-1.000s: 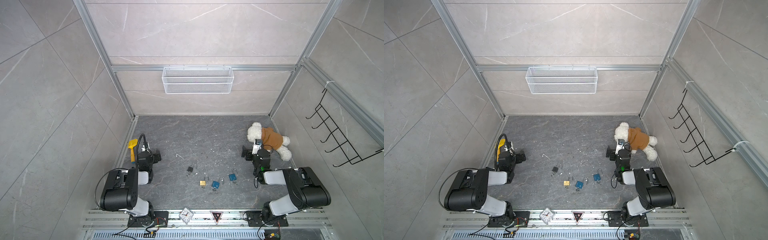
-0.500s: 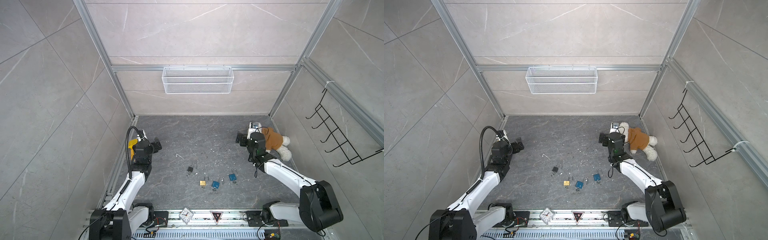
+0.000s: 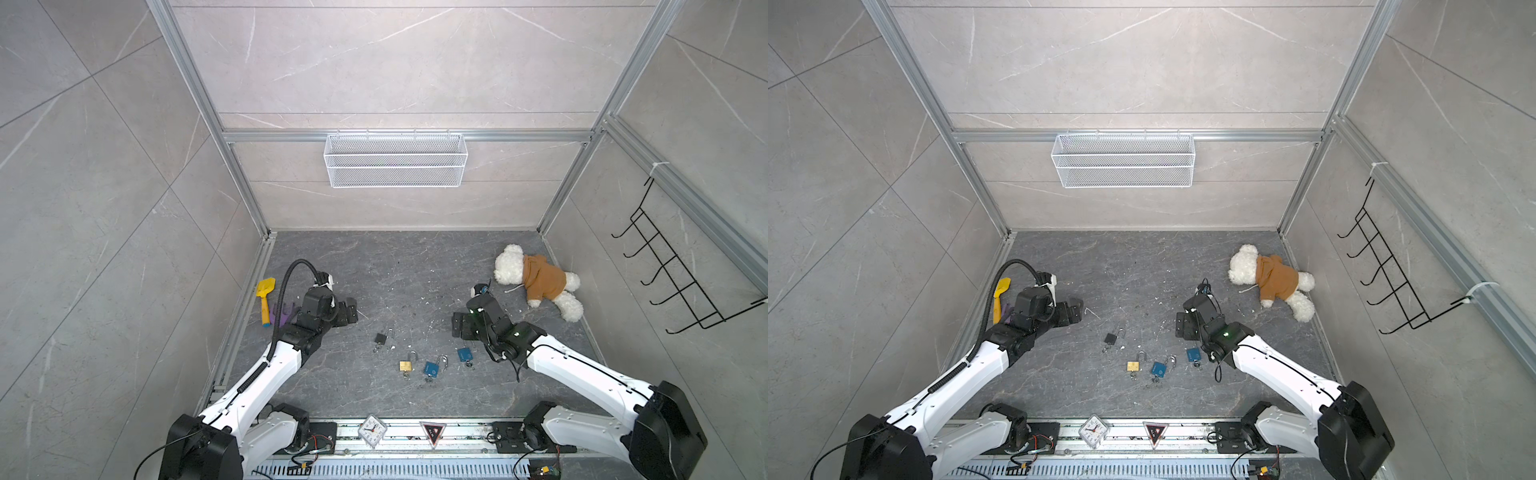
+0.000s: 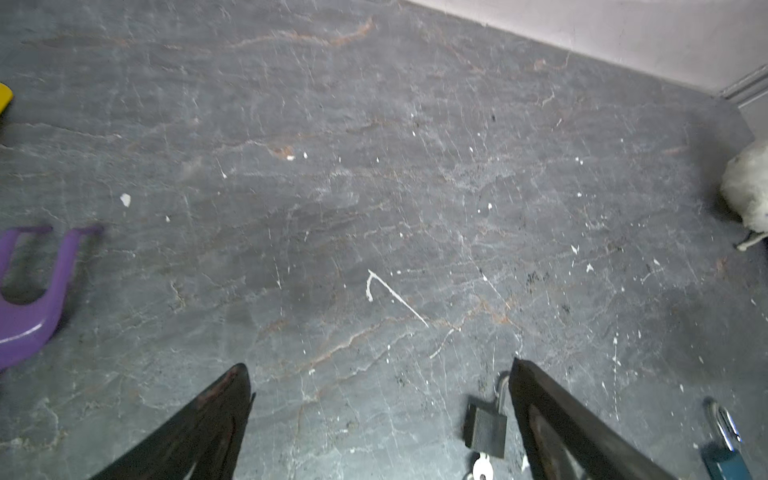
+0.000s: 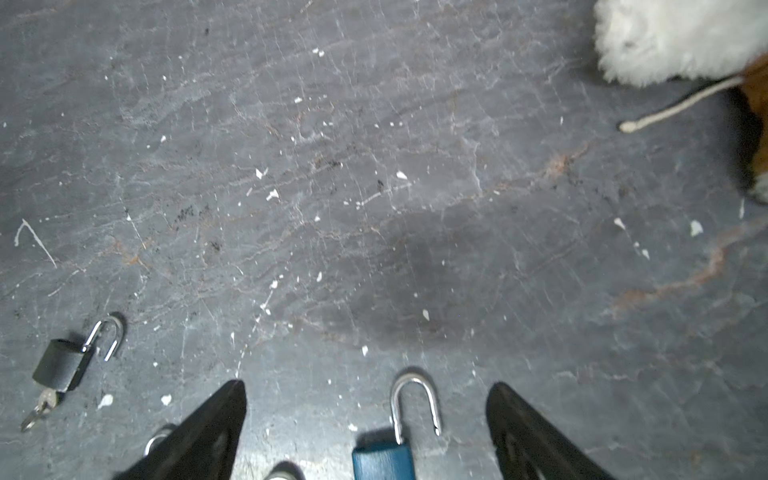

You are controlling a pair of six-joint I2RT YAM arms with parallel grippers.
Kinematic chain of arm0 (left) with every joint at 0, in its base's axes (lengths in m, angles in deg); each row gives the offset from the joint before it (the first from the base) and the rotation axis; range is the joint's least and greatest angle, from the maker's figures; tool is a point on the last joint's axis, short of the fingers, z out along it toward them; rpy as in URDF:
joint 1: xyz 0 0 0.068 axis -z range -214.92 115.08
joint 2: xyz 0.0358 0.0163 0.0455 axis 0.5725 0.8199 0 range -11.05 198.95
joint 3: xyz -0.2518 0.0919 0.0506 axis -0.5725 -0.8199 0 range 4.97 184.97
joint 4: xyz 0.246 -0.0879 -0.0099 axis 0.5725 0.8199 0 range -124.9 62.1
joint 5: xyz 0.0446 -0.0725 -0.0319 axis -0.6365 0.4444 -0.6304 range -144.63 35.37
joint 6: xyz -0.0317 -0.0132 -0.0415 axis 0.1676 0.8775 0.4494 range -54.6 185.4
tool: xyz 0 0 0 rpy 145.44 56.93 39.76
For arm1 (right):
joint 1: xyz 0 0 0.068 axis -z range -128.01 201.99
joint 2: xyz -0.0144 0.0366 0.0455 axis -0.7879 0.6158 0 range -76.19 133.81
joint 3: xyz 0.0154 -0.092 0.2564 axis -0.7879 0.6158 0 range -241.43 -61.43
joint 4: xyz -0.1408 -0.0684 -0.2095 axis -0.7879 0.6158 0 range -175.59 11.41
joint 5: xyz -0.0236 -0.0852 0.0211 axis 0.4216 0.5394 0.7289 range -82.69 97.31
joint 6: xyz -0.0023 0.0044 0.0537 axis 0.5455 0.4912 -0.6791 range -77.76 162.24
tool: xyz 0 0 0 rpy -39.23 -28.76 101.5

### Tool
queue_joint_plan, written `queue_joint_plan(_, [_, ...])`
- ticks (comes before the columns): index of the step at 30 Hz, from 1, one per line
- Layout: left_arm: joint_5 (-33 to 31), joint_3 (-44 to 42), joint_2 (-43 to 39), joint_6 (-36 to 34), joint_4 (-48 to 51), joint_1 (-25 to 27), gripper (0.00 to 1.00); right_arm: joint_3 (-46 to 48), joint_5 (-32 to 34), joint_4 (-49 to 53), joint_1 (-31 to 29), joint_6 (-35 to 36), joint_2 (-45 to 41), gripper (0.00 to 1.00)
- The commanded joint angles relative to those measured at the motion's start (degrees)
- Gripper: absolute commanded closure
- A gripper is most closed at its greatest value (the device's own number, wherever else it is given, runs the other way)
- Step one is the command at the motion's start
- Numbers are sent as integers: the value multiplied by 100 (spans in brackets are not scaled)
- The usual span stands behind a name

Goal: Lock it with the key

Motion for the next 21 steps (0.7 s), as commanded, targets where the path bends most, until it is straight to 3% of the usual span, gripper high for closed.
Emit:
queue_joint_plan(1, [-31,69,-121,253,482,98,5,177,-192,505,-68,-395,-45,8])
queue_joint_plan(8, [-285,309,375,494,953,451,8,323,-583,573,-257,-556,122,9])
queue_joint_plan(15, [-606,278,582,874,1162,793,8,352,-566,896,-372,-765,17,12])
queue_joint_plan(21, [-758,16,441,962,1065,988,5,406,-683,1044,-501,-919,105,16])
